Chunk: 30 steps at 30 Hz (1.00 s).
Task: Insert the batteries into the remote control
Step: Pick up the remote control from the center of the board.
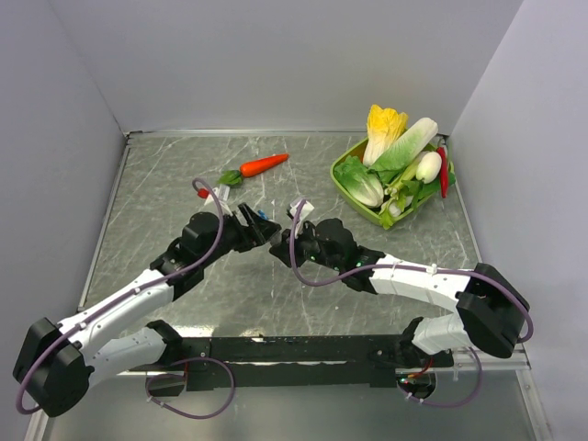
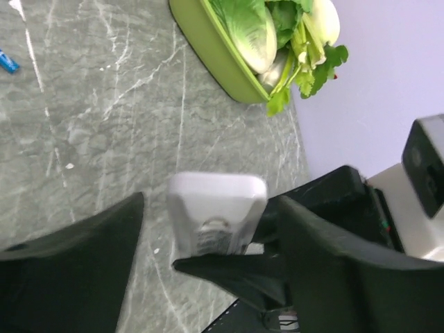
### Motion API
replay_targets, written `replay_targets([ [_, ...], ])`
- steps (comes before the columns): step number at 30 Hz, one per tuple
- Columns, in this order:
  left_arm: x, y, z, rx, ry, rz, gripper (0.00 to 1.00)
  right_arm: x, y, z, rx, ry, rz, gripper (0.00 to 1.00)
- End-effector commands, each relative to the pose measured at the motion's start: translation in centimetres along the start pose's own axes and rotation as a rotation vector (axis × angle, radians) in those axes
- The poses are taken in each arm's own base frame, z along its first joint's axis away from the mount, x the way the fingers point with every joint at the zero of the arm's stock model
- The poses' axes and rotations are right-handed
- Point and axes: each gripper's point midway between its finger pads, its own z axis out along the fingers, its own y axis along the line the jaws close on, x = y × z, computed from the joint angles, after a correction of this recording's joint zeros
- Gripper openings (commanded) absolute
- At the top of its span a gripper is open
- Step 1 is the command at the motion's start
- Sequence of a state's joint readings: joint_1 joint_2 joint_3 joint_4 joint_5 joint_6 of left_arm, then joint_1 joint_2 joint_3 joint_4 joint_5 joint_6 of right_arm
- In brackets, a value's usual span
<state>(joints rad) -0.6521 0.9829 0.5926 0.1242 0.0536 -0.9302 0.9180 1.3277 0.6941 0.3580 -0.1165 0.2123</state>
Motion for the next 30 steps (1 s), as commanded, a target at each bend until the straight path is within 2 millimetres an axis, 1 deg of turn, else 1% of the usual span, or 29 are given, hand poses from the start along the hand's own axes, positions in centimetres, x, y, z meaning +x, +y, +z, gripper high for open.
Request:
replay_targets([
  [1, -2.3, -3.5, 0.3, 0.077, -0.071, 0.013, 0.72, -2.0, 1.0, 0.1, -0.030, -0.078, -0.002, 0.00],
  [2, -2.3, -3.7, 0.3, 0.080, -0.070, 0.015, 0.67, -1.9, 1.0, 0.1, -0.033, -0.076, -0.003, 0.00],
  [3, -2.4, -3.9, 0.4, 0.082, -0.070, 0.019, 0.55, -1.9, 0.9, 0.1, -0.030, -0.077, -0.004, 0.00],
  [5, -2.1, -4.0, 0.5, 0.080, -0.060, 0.020, 0.43, -1.8, 1.1, 0.2, -0.038, -0.075, -0.008, 0.00],
  [6, -2.3, -4.1, 0.4, 0.079, -0.064, 0.023, 0.27, -1.7, 1.1, 0.2, -0.041, -0.072, -0.008, 0.00],
  [7, -2.1, -3.9, 0.4, 0.064, -0.058, 0.030, 0.21, -1.6, 1.2, 0.1, -0.045, -0.068, -0.010, 0.01],
  [8, -2.0, -4.0, 0.4, 0.061, -0.052, 0.034, 0.07, -1.4, 1.1, 0.0, -0.045, -0.059, -0.010, 0.14],
  [9, -2.1, -4.2, 0.3, 0.060, -0.048, 0.037, 0.02, -1.3, 1.1, 0.0, -0.044, -0.054, -0.012, 0.20],
  [10, -2.7, -3.8, 0.3, 0.030, -0.077, 0.039, 0.01, -1.0, 1.0, -0.1, -0.042, -0.044, -0.011, 0.29],
  [11, -2.6, -3.5, 0.3, 0.014, -0.072, 0.044, 0.01, -0.7, 1.0, -0.2, -0.041, -0.035, -0.012, 0.34],
  [13, -3.0, -3.6, 0.2, 0.002, -0.086, 0.044, 0.01, -0.4, 0.8, -0.3, -0.033, -0.027, -0.016, 0.43],
  [16, -3.2, -3.6, 0.0, -0.011, -0.088, 0.053, 0.01, 0.3, 0.5, -0.4, -0.022, -0.005, -0.021, 0.49],
  [22, -3.4, -3.8, 0.0, -0.021, -0.089, 0.072, 0.01, 0.9, 0.1, -0.6, -0.011, 0.014, -0.036, 0.50],
  [27, -3.1, -4.0, 0.1, -0.019, -0.077, 0.087, 0.01, 0.6, 0.2, -0.6, -0.014, 0.004, -0.036, 0.43],
  [29, -3.0, -4.0, 0.1, -0.018, -0.073, 0.091, 0.01, 0.2, 0.4, -0.6, -0.020, -0.009, -0.030, 0.42],
  [30, -2.4, -3.6, 0.1, -0.034, -0.052, 0.093, 0.01, 0.1, 0.5, -0.6, -0.021, -0.011, -0.028, 0.42],
])
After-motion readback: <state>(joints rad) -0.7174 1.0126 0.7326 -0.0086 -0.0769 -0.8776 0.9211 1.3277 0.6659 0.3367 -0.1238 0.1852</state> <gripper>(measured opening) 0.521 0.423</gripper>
